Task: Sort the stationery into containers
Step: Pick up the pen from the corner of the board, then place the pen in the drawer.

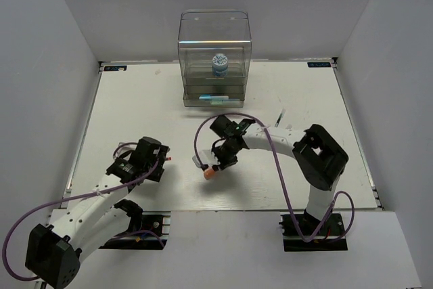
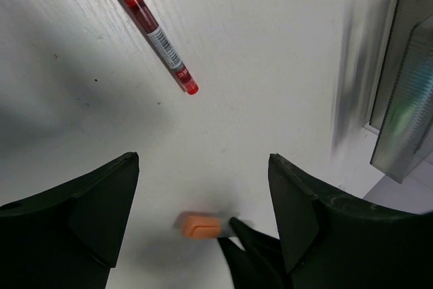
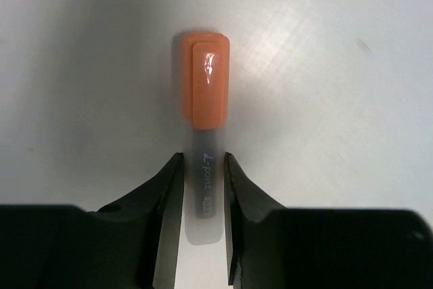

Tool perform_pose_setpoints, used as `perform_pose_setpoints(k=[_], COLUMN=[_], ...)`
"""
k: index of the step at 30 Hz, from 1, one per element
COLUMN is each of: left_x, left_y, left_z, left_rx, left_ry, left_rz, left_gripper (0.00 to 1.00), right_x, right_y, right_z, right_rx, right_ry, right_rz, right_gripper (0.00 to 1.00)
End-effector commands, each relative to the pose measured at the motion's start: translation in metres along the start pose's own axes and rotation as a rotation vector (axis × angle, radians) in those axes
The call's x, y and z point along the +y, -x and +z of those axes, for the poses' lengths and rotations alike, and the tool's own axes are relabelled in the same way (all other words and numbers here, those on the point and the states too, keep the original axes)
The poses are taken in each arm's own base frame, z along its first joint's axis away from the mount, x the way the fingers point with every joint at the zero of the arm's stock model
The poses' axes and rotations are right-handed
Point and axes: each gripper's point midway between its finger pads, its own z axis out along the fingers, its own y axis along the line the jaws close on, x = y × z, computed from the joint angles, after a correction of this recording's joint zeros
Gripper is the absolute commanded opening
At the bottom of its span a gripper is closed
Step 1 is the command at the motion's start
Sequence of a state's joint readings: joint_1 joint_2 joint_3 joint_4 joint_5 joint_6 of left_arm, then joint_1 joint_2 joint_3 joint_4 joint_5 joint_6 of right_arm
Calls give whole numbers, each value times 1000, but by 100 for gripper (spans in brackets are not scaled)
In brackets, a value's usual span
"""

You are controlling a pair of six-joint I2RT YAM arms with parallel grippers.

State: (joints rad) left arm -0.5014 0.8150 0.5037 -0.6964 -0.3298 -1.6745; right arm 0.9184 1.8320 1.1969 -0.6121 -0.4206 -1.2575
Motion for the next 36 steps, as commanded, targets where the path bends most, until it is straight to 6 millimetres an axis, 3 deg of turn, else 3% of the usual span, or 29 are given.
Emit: perform_pose_setpoints(k=[1, 4, 7, 11, 12, 16, 19, 28, 30, 31, 35, 36], left_x=[-1, 2, 10, 6, 9, 6, 5, -4, -6, -5, -26, -42], left_y=[-9, -12, -15, -11, -12, -9, -7, 9, 11, 11, 9, 9], left_z=[9, 14, 20, 26, 28, 31, 34, 34, 35, 35, 34, 30], left_rx=[35, 41, 44, 20, 18, -4, -26, -113, -122, -120, -113, -116], left_ry=[-7, 19, 64, 66, 82, 101, 110, 124, 111, 113, 17, -65], left_rz=[-36, -46, -42, -48, -43, -35, -30, 45, 75, 113, 229, 242], left_gripper=[87, 87, 89, 90, 90, 91, 91, 91, 91, 91, 90, 87], right_x=[-64, -96, -140, -174, -189, -218, -231, -250, -253, -254, -255, -253], right_y=[10, -8, -11, -22, -19, -27, -37, -84, -85, -86, -80, -77], right_z=[-51, -85, -128, -165, -183, -209, -210, -185, -185, -185, -194, -197], right_rx=[-30, -34, -66, -80, -89, -71, -37, 59, 55, 53, 19, 6], right_ry=[-289, -428, -595, -722, -772, -851, -863, -848, -854, -860, -873, -872], right_rz=[141, 237, 262, 277, 262, 241, 224, 261, 267, 272, 285, 293], right_gripper=[0, 0, 0, 0, 0, 0, 0, 0, 20, 35, 42, 42])
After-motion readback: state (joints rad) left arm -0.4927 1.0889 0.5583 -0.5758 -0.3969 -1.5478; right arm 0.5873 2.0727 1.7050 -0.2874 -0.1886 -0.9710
